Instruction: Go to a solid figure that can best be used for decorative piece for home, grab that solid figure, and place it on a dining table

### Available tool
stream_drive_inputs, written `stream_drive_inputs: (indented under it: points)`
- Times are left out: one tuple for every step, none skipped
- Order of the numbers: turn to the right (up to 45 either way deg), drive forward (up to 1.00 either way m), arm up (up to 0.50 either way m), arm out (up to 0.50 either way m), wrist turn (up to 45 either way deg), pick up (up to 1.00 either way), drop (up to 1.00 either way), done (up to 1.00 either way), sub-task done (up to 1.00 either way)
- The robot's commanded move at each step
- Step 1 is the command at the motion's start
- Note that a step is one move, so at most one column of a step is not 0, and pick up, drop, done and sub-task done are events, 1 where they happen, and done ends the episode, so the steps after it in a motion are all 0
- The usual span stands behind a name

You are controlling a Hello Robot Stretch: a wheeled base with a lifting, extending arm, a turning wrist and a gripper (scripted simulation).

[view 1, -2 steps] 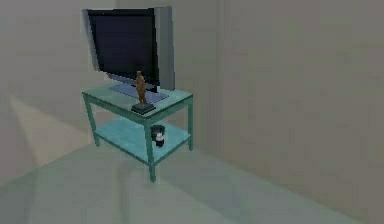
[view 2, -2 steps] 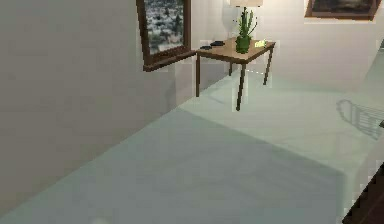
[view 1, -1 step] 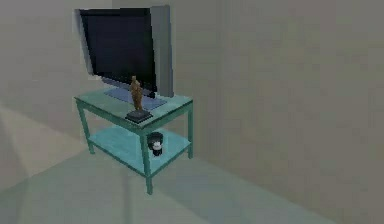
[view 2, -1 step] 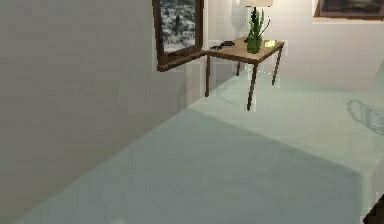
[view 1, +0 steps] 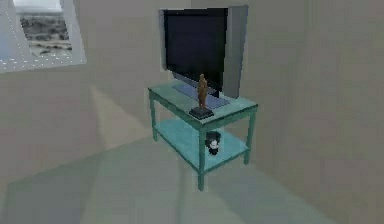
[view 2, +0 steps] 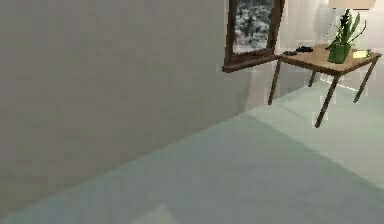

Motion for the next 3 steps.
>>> stream_drive_inputs:
  points:
    - [0.0, 0.50, 0.00, 0.00, 0.0, 0.00, 0.00, 0.00, 0.00]
    - [-45.0, 0.00, 0.00, 0.00, 0.0, 0.00, 0.00, 0.00, 0.00]
    - [-36.0, 0.00, 0.00, 0.00, 0.0, 0.00, 0.00, 0.00, 0.00]
